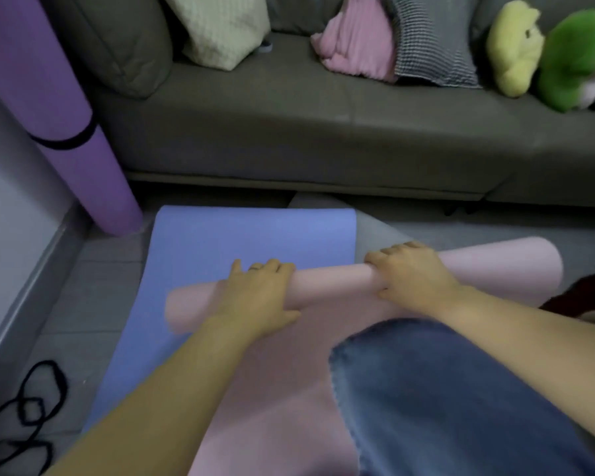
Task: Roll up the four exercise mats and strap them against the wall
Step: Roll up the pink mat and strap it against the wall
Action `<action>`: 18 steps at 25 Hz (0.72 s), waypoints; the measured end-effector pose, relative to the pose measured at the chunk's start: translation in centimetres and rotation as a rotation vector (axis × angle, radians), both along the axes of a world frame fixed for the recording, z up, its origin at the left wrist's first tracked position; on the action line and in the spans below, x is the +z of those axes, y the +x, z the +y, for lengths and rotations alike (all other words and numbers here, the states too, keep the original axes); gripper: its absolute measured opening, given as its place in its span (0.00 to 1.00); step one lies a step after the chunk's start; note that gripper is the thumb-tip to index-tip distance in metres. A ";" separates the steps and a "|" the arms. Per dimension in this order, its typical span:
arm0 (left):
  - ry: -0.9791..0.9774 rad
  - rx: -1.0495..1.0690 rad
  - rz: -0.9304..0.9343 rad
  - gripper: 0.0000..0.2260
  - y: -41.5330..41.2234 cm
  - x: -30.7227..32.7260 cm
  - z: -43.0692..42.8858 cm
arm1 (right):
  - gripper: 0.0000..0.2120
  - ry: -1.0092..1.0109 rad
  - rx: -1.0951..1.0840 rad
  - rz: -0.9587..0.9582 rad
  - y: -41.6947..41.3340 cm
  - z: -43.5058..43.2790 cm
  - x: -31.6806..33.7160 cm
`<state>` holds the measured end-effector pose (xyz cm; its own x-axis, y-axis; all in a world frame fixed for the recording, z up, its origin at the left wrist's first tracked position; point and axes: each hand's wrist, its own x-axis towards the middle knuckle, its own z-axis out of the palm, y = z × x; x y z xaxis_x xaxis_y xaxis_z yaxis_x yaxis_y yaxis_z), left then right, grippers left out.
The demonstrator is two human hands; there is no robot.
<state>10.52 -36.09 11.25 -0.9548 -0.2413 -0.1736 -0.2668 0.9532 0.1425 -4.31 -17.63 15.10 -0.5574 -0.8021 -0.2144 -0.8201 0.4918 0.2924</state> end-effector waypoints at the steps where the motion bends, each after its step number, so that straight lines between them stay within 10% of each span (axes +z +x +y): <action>1: 0.037 -0.063 0.024 0.30 -1.3 0.6 1.6 | 0.17 -0.022 0.012 -0.010 0.2 0.9 0.0; 9: -0.032 -0.070 0.048 0.15 -6.6 1.5 12.3 | 0.27 0.144 -0.178 -0.567 -4.5 11.1 0.0; 18: -0.271 0.101 -0.101 0.22 -11.5 4.8 21.9 | 0.14 -0.210 -0.038 -0.316 -11.0 19.5 -1.9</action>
<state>-0.98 -14.15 16.02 -0.9050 -0.3843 -0.1826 -0.3616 0.9209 -0.1456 -15.35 1.88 13.17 -0.5198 -0.8270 -0.2141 -0.8340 0.5456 -0.0824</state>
